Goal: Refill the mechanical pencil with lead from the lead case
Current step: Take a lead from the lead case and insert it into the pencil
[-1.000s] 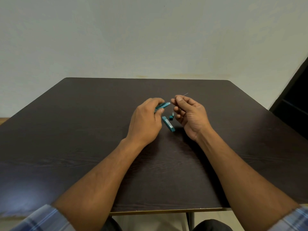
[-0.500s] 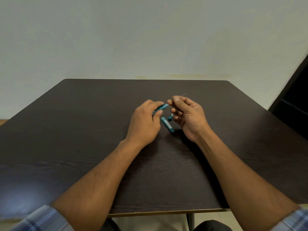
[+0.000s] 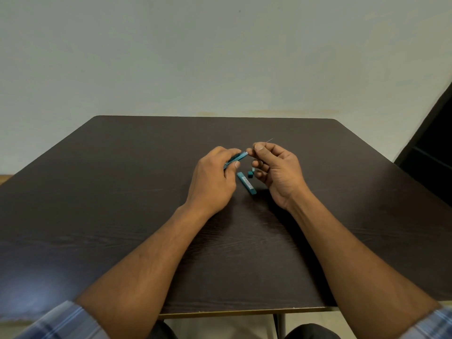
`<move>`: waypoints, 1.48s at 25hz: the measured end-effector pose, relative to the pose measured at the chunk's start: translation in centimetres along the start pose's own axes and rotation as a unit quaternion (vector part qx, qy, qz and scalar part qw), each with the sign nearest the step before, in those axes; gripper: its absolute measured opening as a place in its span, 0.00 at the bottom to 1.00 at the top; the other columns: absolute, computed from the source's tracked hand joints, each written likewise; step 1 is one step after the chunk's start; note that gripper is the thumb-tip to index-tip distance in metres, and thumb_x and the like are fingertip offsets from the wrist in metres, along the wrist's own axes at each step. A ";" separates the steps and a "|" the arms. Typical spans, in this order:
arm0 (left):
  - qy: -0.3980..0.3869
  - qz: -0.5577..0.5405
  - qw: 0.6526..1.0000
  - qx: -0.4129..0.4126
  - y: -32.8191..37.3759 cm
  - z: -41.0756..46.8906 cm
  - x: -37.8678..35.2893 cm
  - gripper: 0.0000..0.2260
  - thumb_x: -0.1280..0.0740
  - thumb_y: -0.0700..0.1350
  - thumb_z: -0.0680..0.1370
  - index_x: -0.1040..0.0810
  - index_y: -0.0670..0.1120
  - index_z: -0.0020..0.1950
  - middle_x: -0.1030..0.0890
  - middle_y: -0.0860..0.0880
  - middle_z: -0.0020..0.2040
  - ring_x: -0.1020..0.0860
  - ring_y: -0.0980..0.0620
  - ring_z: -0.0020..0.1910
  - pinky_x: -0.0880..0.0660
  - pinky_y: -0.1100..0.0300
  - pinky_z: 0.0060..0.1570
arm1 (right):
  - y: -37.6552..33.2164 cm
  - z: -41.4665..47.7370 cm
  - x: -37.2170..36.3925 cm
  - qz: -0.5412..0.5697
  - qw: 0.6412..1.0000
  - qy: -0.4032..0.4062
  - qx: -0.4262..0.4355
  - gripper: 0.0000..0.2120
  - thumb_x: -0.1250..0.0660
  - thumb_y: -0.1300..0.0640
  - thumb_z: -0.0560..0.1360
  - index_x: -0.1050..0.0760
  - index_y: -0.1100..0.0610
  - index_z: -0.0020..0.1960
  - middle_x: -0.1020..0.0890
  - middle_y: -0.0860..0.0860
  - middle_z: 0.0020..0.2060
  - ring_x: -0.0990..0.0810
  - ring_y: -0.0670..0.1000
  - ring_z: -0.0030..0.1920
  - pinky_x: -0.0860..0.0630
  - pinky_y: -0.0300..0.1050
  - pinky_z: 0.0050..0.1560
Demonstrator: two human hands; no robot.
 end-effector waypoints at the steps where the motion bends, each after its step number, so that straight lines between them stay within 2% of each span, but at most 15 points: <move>1: -0.001 0.000 1.000 0.001 0.0 0.0 0.0 0.14 0.32 0.40 0.80 0.20 0.44 0.65 0.19 0.50 0.53 0.22 0.56 0.50 0.25 0.64 0.51 | 0.0 0.0 0.0 -0.003 1.000 0.001 0.001 0.03 0.29 0.58 0.77 0.19 0.57 0.51 0.13 0.54 0.44 0.20 0.44 0.34 0.25 0.37 0.31; 12: 0.006 -0.003 1.000 -0.005 0.0 -0.1 0.0 0.13 0.32 0.39 0.80 0.20 0.44 0.65 0.18 0.49 0.53 0.22 0.56 0.50 0.26 0.65 0.50 | -0.4 -0.1 -0.5 -0.077 0.995 -0.007 0.067 0.02 0.27 0.61 0.76 0.17 0.58 0.49 0.15 0.52 0.41 0.22 0.47 0.33 0.27 0.38 0.29; 15: 0.009 -0.007 1.000 -0.005 -0.1 -0.1 0.0 0.13 0.32 0.39 0.80 0.20 0.44 0.64 0.19 0.51 0.52 0.24 0.58 0.48 0.30 0.72 0.47 | -0.7 -0.2 -0.4 -0.099 0.990 -0.004 0.098 0.03 0.27 0.62 0.76 0.17 0.58 0.50 0.15 0.51 0.39 0.22 0.46 0.32 0.27 0.38 0.29; 18: 0.010 -0.007 1.000 -0.010 0.1 -0.2 -0.1 0.12 0.32 0.40 0.80 0.20 0.45 0.64 0.20 0.51 0.50 0.25 0.60 0.46 0.31 0.74 0.44 | -1.0 -0.3 -0.4 -0.108 0.987 0.014 0.121 0.08 0.25 0.62 0.75 0.19 0.58 0.54 0.14 0.51 0.39 0.22 0.45 0.31 0.26 0.38 0.28; 23: 0.017 -0.023 0.999 -0.016 0.1 -0.2 0.0 0.12 0.32 0.39 0.80 0.20 0.45 0.63 0.19 0.50 0.50 0.23 0.57 0.46 0.27 0.68 0.45 | -1.3 -0.5 -0.7 -0.116 0.981 0.021 0.155 0.21 0.25 0.61 0.75 0.25 0.54 0.65 0.13 0.53 0.41 0.21 0.47 0.30 0.26 0.38 0.29; 27: 0.028 -0.042 0.999 -0.021 0.2 -0.3 0.1 0.11 0.32 0.38 0.79 0.19 0.44 0.61 0.19 0.50 0.49 0.24 0.59 0.45 0.30 0.75 0.45 | -1.6 -0.6 -0.9 -0.128 0.976 0.021 0.176 0.27 0.26 0.61 0.75 0.30 0.55 0.71 0.13 0.55 0.43 0.22 0.48 0.29 0.26 0.38 0.29; 29: 0.036 -0.061 0.997 -0.022 0.3 -0.3 0.2 0.11 0.32 0.37 0.79 0.19 0.44 0.61 0.19 0.50 0.50 0.23 0.59 0.46 0.28 0.73 0.46 | -1.7 -0.7 -1.0 -0.125 0.975 0.020 0.181 0.27 0.26 0.61 0.76 0.30 0.57 0.72 0.13 0.55 0.44 0.22 0.48 0.28 0.26 0.37 0.29; 35: 0.061 -0.121 0.990 -0.043 0.5 -0.2 0.8 0.10 0.32 0.36 0.79 0.20 0.43 0.60 0.20 0.50 0.49 0.20 0.54 0.46 0.21 0.60 0.46 | -2.5 -1.2 -1.7 -0.099 0.973 -0.005 0.210 0.25 0.26 0.64 0.76 0.28 0.57 0.70 0.13 0.55 0.44 0.21 0.46 0.29 0.25 0.37 0.30; 37: 0.065 -0.130 0.988 -0.049 0.5 -0.2 0.9 0.10 0.33 0.36 0.79 0.20 0.43 0.60 0.20 0.50 0.49 0.20 0.54 0.45 0.21 0.59 0.45 | -2.6 -1.3 -1.9 -0.095 0.972 -0.013 0.214 0.24 0.27 0.65 0.76 0.28 0.58 0.70 0.13 0.54 0.44 0.20 0.46 0.30 0.24 0.37 0.30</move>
Point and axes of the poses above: each hand's wrist, its own z-axis towards the middle knuckle, its own x-axis out of the back of the hand, y = z × x, the point moved 6 cm from there along z, towards the middle knuckle
